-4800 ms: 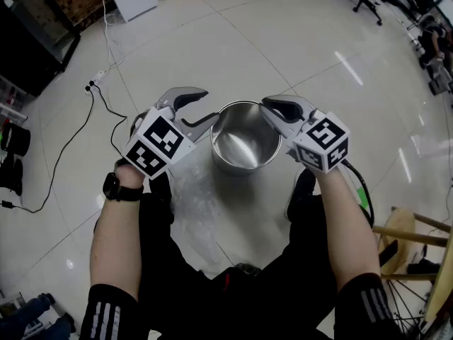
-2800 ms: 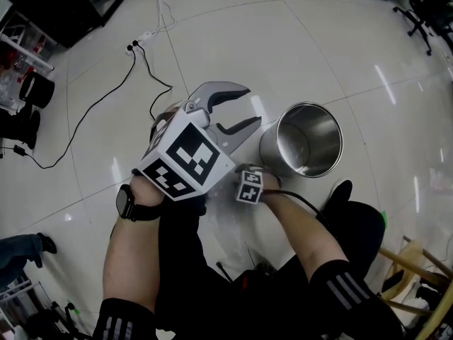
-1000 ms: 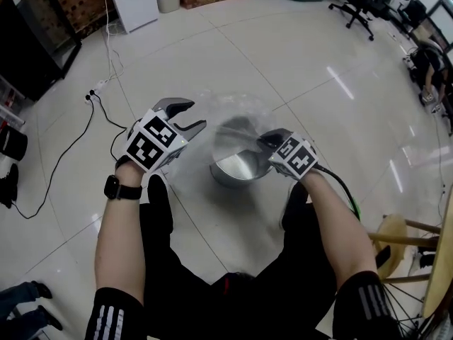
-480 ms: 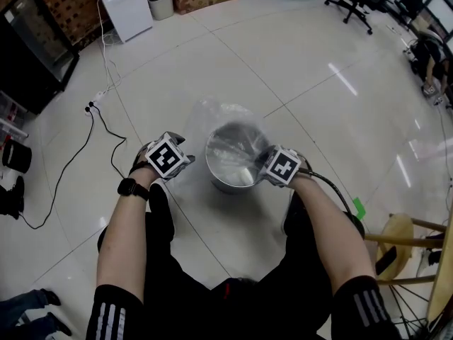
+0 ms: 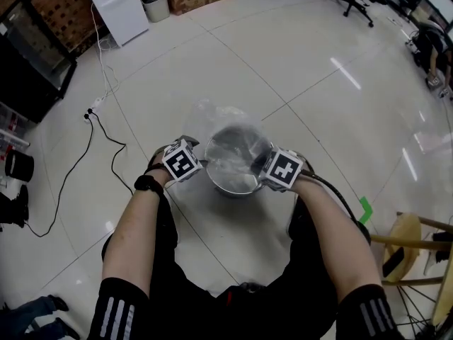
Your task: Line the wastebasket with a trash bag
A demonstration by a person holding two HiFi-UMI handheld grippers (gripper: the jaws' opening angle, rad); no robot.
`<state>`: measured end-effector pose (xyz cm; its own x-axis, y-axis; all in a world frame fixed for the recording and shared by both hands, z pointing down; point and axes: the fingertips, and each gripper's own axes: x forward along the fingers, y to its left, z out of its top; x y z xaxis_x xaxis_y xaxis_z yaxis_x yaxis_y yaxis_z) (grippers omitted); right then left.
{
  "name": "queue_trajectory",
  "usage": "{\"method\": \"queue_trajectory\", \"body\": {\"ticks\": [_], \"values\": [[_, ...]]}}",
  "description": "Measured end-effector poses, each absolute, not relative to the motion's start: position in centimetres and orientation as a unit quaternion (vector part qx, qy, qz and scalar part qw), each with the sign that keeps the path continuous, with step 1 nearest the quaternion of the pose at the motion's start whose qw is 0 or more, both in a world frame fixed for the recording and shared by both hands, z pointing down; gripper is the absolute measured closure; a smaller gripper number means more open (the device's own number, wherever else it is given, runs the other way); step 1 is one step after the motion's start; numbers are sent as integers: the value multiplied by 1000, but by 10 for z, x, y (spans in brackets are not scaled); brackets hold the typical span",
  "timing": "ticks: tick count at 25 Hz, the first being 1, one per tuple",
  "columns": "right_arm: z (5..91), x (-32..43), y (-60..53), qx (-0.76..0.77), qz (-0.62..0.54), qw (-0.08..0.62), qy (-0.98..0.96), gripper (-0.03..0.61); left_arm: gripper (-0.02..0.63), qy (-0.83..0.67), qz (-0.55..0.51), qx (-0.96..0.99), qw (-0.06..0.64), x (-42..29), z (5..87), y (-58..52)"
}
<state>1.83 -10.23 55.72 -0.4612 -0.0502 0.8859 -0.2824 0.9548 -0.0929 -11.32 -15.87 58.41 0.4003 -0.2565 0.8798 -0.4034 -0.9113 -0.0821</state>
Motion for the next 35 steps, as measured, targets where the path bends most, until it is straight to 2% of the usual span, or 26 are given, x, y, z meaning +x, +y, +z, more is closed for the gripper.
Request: {"method": "queue_trajectory", "body": {"ticks": [4,5,7,8,16,20,28,32,35], "values": [[559,18,-107,96,114,512,-846,570,402,-194,487,844,111,-103,590,-157],[559,17,-107,94,113,513,-846,569,450,-195,485,845,112,-101,590,-156],[561,17,-106,91,114,515,-845,569,600,-200,486,845,99,-100,587,-156],[561,17,-105,90,114,515,-845,568,617,-204,486,845,88,-99,583,-157],[558,4,-88,61,108,497,-859,532,617,-211,452,867,-9,-67,513,-161],[571,3,-71,33,129,505,-852,481,618,-186,457,868,-52,-46,492,-154],[543,3,-56,-26,153,468,-870,407,618,-115,505,853,-64,-33,523,-126],[530,22,-57,-36,157,464,-871,335,618,-102,527,841,-70,-33,538,-123],[517,35,-62,-35,160,458,-873,332,618,-113,530,838,-68,-35,538,-130]]}}
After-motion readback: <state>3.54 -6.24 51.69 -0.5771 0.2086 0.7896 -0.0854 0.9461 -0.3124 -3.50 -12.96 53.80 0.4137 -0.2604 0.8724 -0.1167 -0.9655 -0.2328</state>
